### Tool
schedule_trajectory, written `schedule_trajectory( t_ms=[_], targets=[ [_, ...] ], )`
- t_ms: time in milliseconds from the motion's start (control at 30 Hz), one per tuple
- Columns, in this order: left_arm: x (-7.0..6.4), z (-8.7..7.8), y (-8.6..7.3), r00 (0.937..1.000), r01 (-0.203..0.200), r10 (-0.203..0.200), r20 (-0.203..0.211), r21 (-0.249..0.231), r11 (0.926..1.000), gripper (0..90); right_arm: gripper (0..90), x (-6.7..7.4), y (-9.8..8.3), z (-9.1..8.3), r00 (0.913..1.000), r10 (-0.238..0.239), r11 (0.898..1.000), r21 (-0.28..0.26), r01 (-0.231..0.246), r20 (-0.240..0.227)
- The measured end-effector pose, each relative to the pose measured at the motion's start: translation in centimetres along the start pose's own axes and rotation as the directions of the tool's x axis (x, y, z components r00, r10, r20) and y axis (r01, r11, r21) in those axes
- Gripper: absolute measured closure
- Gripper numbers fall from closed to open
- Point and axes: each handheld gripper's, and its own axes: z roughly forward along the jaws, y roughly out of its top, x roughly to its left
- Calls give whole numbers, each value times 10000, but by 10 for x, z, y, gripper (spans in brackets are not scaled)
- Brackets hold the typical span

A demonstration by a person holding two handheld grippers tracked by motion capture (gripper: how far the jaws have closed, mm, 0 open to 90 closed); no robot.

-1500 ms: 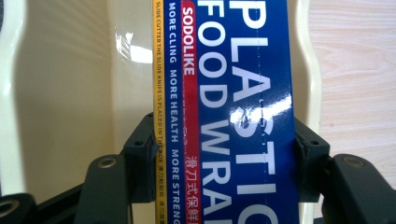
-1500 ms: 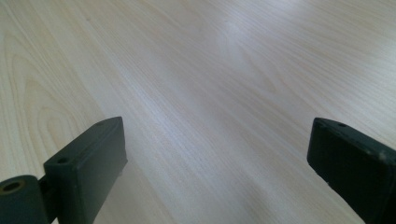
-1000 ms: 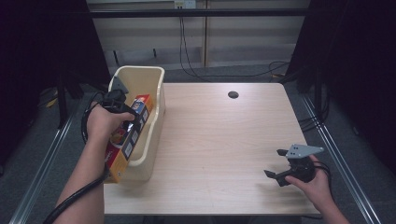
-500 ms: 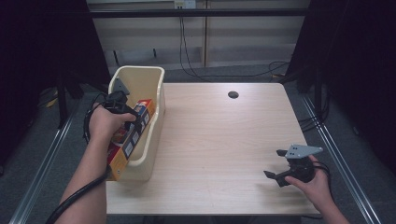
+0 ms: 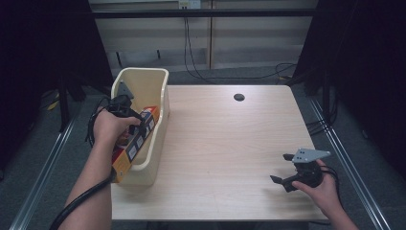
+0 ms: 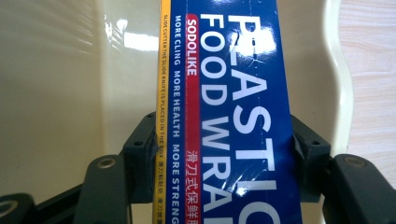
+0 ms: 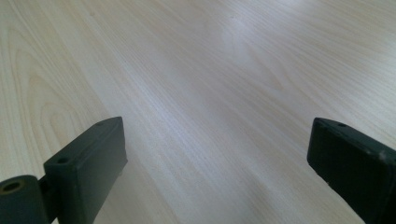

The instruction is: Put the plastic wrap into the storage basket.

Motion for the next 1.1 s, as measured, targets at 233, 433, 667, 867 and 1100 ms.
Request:
schedule_trajectory(
  t_ms=[233, 433, 667, 867, 1100],
  targets=[
    [-1, 3, 1, 10000, 82, -82, 23, 6, 10000, 399, 47, 0, 0, 0, 10000, -10, 10000, 14, 10, -40],
    [0, 4, 2, 9999, 119, -119, -49, 43, 9999, 397, 46, 0, 0, 1, 9999, -43, 10000, 19, 43, -98],
    [-1, 6, 2, 9999, 105, -104, -111, 45, 9999, 397, 47, 1, 0, 1, 9999, -36, 10000, 18, 36, -116],
    [-1, 7, 4, 9998, 142, -140, -135, 81, 9999, 394, 47, 0, 0, 1, 9999, -43, 10000, 27, 43, -123],
    [-3, 9, 5, 9998, 121, -117, -172, 205, 9997, 390, 47, 0, 0, 1, 9999, -50, 10000, 23, 51, -138]
  ],
)
